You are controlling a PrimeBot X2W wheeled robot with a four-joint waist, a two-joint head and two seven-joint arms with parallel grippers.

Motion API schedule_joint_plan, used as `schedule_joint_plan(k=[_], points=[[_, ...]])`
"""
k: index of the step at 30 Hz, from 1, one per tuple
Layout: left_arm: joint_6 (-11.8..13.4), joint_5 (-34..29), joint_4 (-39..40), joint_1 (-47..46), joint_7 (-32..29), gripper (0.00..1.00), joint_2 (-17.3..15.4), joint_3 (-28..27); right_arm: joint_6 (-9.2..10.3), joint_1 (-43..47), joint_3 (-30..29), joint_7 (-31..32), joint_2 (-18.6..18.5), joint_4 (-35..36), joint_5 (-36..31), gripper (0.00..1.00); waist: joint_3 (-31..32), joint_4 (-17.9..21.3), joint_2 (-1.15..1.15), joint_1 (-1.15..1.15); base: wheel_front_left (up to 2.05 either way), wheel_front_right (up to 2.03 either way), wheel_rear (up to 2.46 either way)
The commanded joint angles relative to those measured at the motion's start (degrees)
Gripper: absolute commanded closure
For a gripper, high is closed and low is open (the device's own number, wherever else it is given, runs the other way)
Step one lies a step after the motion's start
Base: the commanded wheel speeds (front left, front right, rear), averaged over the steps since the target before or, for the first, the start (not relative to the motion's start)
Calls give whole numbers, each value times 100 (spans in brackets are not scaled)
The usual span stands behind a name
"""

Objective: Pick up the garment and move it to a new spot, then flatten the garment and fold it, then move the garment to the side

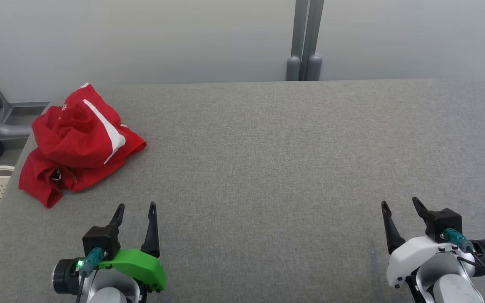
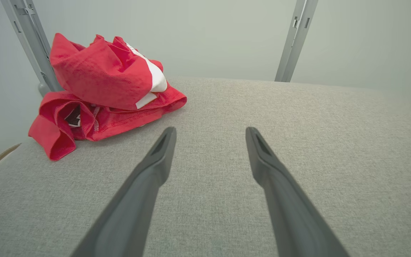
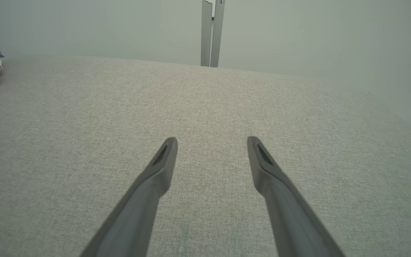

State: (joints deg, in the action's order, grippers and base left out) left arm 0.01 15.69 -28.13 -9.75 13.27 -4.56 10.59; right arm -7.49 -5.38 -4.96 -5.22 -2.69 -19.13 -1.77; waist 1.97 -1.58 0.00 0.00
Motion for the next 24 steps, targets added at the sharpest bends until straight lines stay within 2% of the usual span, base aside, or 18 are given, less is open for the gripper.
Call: schedule_joint_plan(k=[1,12,24], points=[[43,-143,-11,-102,58,0,-63,10,0,-74,11,-62,-29,-21,-177,0,-2,-4,0,0,0,0,0],[110,-444,-100,-146,156,0,-77,120,0,-121,26,-130,-31,-122,-660,0,9,-18,0,0,0,0,0],[128,-237,-142,-160,113,0,-67,93,0,-130,10,-168,-30,-174,-583,0,1,-27,0,0,0,0,0]])
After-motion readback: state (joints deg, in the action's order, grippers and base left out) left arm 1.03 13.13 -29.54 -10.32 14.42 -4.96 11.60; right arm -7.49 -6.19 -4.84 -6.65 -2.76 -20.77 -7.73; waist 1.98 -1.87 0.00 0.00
